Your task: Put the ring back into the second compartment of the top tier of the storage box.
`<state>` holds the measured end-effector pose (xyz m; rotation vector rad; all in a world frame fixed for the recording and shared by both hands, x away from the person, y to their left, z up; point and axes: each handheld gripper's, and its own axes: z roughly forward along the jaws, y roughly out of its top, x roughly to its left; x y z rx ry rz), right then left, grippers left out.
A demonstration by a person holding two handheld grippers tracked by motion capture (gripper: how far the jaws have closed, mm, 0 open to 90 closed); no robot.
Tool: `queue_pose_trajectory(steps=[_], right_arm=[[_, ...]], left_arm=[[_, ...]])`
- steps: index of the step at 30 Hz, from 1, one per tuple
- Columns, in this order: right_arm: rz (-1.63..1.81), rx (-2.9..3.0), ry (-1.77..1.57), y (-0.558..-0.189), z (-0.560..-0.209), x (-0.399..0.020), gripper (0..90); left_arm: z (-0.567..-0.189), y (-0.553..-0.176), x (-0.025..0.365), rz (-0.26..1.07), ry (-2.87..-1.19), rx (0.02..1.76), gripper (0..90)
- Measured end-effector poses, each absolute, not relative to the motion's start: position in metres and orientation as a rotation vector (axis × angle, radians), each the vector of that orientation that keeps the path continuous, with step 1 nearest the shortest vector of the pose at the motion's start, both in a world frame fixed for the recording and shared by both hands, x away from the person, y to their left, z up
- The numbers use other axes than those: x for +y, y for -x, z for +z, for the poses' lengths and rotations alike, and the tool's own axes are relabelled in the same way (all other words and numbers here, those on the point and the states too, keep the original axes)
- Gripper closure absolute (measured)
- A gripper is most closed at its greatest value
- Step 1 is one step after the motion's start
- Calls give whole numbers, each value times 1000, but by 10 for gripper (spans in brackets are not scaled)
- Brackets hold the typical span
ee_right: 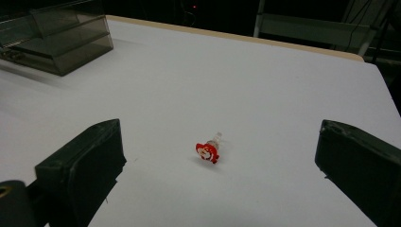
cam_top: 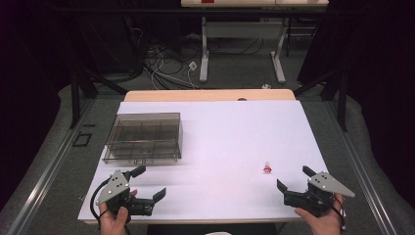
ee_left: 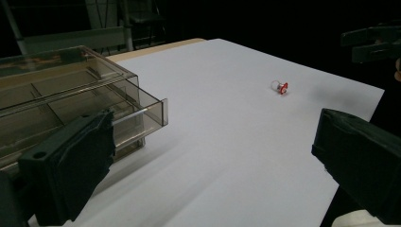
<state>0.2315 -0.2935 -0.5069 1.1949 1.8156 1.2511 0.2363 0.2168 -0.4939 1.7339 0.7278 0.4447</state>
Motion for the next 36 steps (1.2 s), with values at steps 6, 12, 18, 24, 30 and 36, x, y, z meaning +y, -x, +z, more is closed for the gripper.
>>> queue_pose_trajectory(steps=[6, 12, 18, 24, 30, 36], right_arm=[[1269, 1824, -1191, -240, -508, -291, 49], [1262, 1843, -1179, -248, -509, -289, 116], [1259, 1841, -1220, -257, -512, -288, 149], [1259, 1857, -1233, -264, -512, -289, 179], [1262, 1892, -1211, -272, -516, -285, 257], [1257, 1908, -1221, -281, -520, -281, 311]], left_arm=[[-495, -235, 219, 448, -1731, 745, 1], [-495, -234, 219, 448, -1739, 749, 1], [-495, -233, 218, 451, -1748, 739, 1], [-496, -232, 216, 448, -1756, 736, 1], [-496, -232, 215, 452, -1762, 738, 1], [-497, -232, 215, 452, -1765, 740, 1]])
